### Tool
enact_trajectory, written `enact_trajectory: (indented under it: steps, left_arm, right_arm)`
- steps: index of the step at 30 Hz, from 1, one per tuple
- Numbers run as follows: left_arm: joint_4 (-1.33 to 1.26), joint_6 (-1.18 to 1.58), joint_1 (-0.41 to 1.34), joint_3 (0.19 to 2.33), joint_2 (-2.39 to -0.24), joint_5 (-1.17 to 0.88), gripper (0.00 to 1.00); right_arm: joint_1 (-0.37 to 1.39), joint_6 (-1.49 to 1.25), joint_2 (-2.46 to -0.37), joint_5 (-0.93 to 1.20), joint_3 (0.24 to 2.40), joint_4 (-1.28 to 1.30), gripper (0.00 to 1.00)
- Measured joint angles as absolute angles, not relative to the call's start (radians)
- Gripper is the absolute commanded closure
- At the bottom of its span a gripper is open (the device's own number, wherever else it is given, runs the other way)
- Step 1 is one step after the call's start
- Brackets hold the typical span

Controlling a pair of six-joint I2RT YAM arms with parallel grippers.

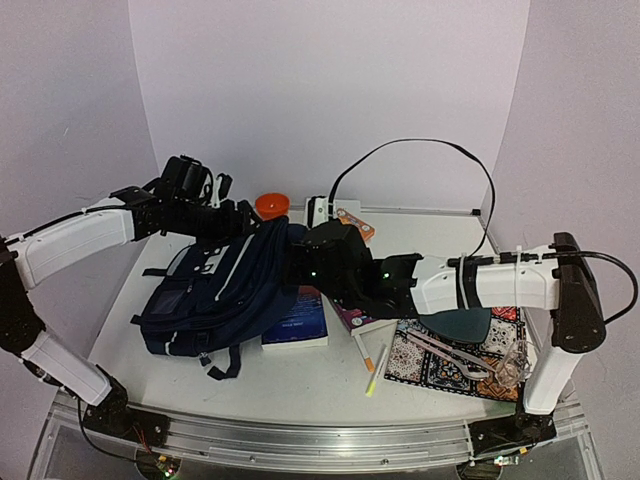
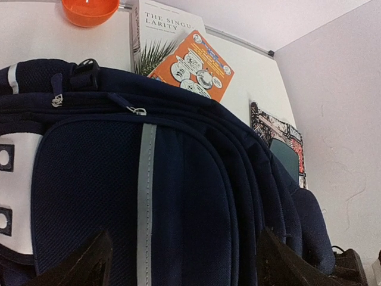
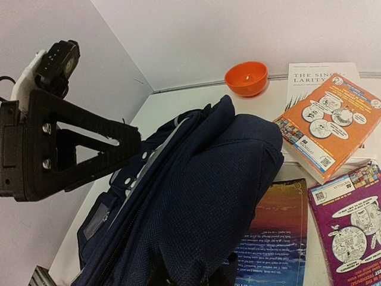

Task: Pack the student bag
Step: Put down the student bag at the corner of the board.

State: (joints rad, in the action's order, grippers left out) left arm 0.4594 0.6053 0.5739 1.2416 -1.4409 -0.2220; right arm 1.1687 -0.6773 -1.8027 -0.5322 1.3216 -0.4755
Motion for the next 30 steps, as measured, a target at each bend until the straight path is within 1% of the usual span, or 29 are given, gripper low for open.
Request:
enact_trajectory:
  steps: [5, 6, 8, 13, 17, 22, 24, 27, 30]
  left_arm:
    - [0.471, 0.575, 0.594, 1.242, -1.486, -0.219, 0.26]
    - [0.472, 0.569, 0.598, 1.242, -1.494, -0.215, 0.27]
    - [0.475, 0.553, 0.609, 1.240, -1.501, -0.205, 0.30]
    - [0.475, 0.517, 0.648, 1.203, -1.508, -0.178, 0.38]
    - [0.460, 0.501, 0.669, 1.133, -1.507, -0.167, 0.40]
    - [0.448, 0.505, 0.679, 1.024, -1.478, -0.153, 0.40]
    - [0.463, 0.515, 0.680, 0.989, -1.455, -0.137, 0.38]
    - [0.492, 0.538, 0.675, 0.953, -1.413, -0.096, 0.35]
    - [0.501, 0.575, 0.654, 0.929, -1.368, -0.059, 0.30]
  right_arm:
    - [1.169, -0.682, -1.803, -0.517, 1.316, -0.476, 1.00]
    - [1.169, -0.682, -1.803, -0.512, 1.312, -0.475, 0.97]
    - [1.169, -0.687, -1.803, -0.502, 1.298, -0.473, 0.90]
    - [1.169, -0.693, -1.803, -0.450, 1.272, -0.453, 0.67]
    - [1.174, -0.699, -1.801, -0.385, 1.233, -0.429, 0.57]
    - [1.180, -0.694, -1.792, -0.286, 1.178, -0.367, 0.45]
    - [1.178, -0.683, -1.785, -0.247, 1.172, -0.344, 0.41]
    - [1.150, -0.650, -1.760, -0.184, 1.173, -0.325, 0.31]
    - [1.083, -0.610, -1.733, -0.106, 1.188, -0.304, 0.25]
